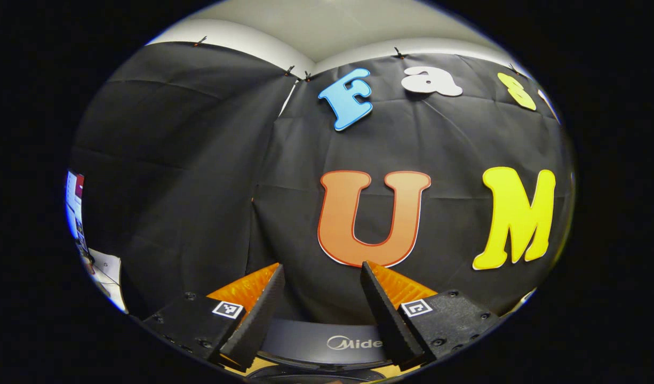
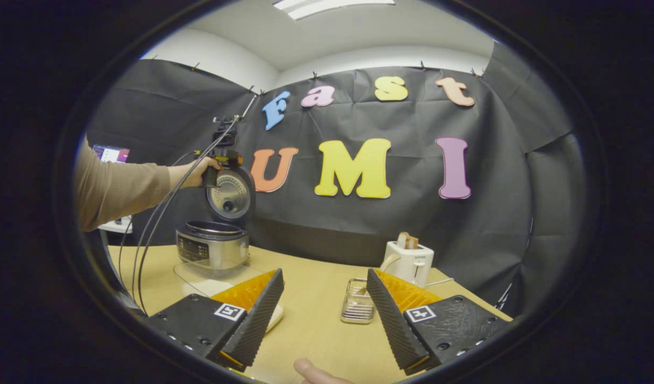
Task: Close the left gripper, press the button to open the rice cooker; take a wooden spoon from the chopstick holder with the right hand, scoop a spoonful of rice and pour it into the rice cooker, then put the wooden spoon back into the chopstick holder.
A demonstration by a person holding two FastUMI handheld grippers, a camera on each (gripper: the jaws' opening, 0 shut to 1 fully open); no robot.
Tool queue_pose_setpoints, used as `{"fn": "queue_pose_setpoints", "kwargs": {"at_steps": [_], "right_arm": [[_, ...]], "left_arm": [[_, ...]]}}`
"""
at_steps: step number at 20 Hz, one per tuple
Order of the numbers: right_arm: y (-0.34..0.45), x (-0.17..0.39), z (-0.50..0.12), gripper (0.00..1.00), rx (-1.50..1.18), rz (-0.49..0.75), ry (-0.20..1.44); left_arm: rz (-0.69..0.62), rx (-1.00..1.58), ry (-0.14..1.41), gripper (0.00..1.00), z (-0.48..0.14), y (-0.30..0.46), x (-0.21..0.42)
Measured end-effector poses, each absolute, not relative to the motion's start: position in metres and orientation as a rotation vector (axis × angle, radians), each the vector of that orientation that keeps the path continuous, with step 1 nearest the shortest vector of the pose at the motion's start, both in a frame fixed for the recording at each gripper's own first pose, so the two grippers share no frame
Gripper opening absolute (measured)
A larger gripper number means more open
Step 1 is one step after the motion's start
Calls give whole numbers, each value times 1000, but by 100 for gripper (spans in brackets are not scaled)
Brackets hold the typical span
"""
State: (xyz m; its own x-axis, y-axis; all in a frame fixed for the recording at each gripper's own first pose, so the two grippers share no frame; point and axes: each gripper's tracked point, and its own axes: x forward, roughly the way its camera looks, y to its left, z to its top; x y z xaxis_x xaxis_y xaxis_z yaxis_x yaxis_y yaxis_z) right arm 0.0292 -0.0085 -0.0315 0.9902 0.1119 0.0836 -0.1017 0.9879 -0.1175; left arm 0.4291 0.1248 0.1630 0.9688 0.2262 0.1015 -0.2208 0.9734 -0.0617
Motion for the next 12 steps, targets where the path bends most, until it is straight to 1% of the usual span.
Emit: {"fn": "queue_pose_setpoints", "kwargs": {"at_steps": [2, 7, 8, 9, 12], "right_arm": [[-5, 22, -24, 93, -108, 101, -104], [11, 5, -15, 93, -106, 110, -124], [14, 2, -12, 93, -101, 111, -130], [16, -2, -9, 93, -96, 112, -137], [23, -12, -3, 93, -76, 129, -152]], "left_arm": [[224, -24, -94, 92, 162, 121, 420], [198, 45, -122, 90, 158, 106, 391], [194, 60, -126, 82, 155, 103, 383], [195, 79, -131, 87, 153, 102, 376], [190, 86, -118, 83, 142, 98, 360]]}}
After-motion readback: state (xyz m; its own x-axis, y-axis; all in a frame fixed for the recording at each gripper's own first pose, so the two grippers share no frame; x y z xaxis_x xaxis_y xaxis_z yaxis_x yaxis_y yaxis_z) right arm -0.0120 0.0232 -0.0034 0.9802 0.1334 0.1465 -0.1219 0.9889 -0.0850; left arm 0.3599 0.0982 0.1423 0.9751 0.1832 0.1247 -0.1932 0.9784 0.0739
